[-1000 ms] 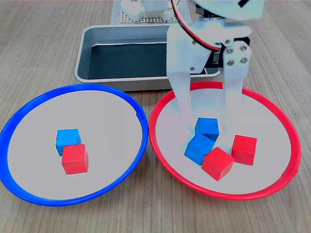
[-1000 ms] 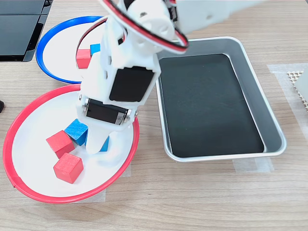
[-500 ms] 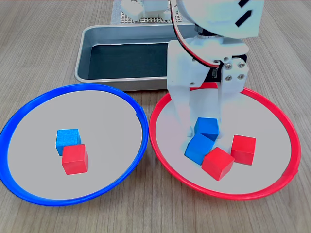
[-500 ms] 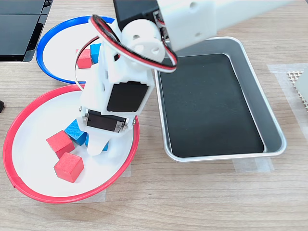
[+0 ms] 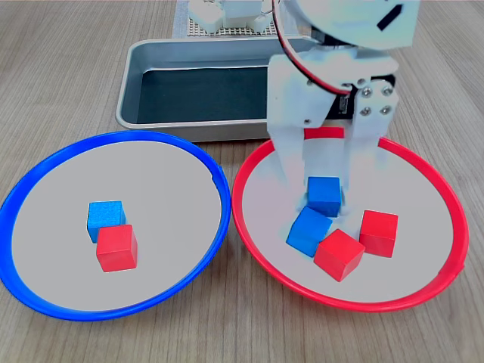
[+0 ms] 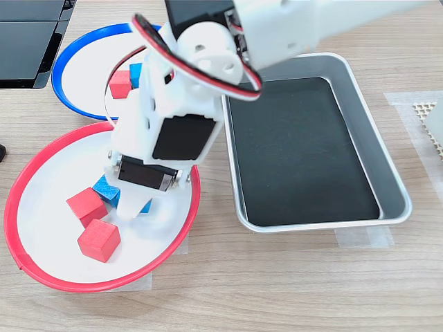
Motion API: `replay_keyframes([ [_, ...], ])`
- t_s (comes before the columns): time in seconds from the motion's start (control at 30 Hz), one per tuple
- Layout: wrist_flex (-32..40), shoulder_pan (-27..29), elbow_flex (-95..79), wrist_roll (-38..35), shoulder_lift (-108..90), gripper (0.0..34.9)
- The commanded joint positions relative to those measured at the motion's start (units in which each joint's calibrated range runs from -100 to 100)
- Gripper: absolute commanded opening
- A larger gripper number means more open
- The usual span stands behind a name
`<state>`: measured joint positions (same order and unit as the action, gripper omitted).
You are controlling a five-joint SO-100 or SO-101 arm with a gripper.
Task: Relocate any misplaced blocks to their matching dishes.
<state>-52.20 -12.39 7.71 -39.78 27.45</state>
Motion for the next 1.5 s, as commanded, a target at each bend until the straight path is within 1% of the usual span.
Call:
replay_keyframes([
  [0.0, -1.33, -0.36, 1.07, 0.39, -7.28, 0.4],
  [0.13, -3.14, 0.86, -0.57, 0.15, -11.72, 0.4],
  [0.43, -5.62, 7.26, -5.12, -2.2, -19.14, 0.4],
  [0.63, -5.62, 11.4, -4.57, -3.32, -19.65, 0.4],
  [0.83, -3.72, 14.88, -4.48, -4.49, -17.94, 0.4],
  [1.47, -2.65, 18.84, -2.11, -5.23, -9.41, 0.4],
])
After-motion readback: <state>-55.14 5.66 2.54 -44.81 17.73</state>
